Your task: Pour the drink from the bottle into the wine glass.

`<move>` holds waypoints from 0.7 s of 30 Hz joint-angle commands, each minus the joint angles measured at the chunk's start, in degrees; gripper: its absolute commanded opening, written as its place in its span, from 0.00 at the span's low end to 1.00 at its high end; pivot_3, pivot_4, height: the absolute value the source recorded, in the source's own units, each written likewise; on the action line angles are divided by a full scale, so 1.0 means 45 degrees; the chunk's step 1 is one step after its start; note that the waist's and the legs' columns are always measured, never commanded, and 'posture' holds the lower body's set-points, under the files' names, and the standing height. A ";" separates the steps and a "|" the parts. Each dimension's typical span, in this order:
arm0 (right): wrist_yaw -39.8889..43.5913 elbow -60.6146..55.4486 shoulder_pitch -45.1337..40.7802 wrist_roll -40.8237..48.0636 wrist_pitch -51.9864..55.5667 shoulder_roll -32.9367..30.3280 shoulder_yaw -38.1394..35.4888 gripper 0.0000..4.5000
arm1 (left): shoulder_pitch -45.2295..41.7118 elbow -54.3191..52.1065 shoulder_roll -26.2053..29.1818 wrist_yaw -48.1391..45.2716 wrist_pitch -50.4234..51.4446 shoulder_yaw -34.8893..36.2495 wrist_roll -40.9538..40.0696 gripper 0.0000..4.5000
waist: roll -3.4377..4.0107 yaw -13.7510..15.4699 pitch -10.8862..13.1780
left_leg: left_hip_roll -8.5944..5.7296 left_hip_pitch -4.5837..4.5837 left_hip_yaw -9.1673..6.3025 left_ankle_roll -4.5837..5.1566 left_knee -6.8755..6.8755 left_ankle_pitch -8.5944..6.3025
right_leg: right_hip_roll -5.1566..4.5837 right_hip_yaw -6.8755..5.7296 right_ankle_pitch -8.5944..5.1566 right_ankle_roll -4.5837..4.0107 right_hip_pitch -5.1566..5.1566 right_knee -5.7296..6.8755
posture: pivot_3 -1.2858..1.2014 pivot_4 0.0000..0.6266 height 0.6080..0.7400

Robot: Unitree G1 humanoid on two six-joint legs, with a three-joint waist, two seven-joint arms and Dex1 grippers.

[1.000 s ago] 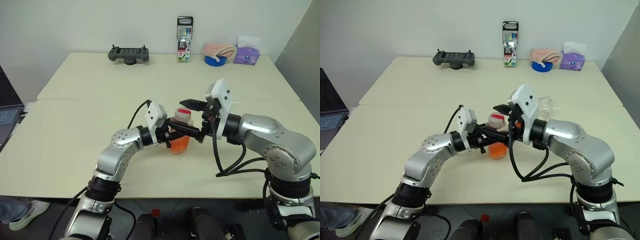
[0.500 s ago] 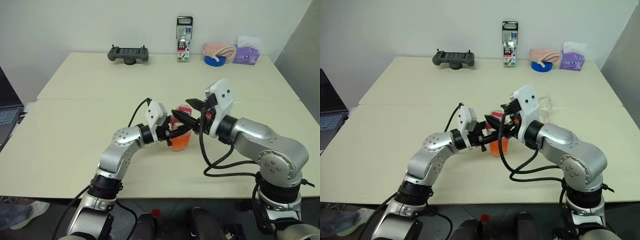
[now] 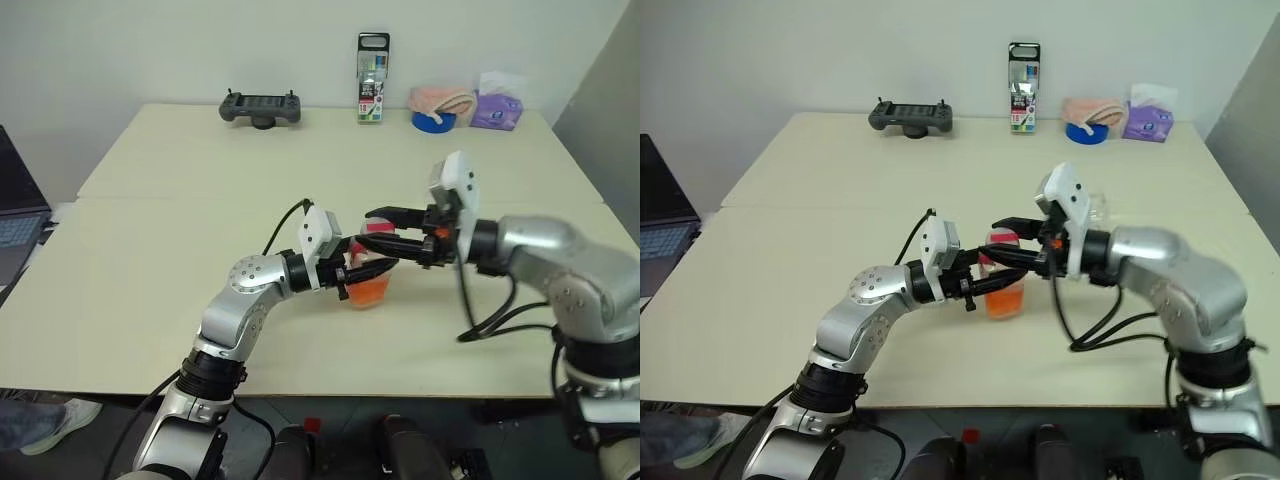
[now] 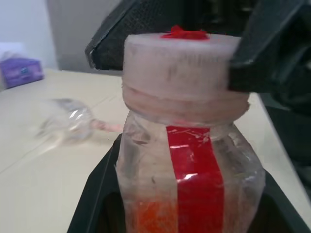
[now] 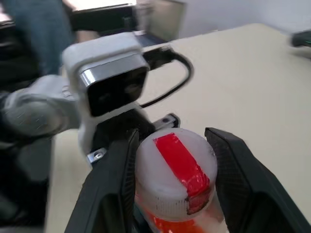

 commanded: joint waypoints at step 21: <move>0.4220 0.3193 -0.1310 -0.1778 -0.3303 -0.0060 0.0598 1.00 | 0.0076 -0.0343 -0.0103 0.0690 -0.0199 0.0184 0.0015 0.39 | 0.0003 0.0075 0.0001 | -0.0007 -0.0041 -0.0016 -0.0005 0.0113 0.0002 | -0.0009 0.0003 0.0025 0.0013 -0.0010 0.0038 | 0.52 0.24 1.00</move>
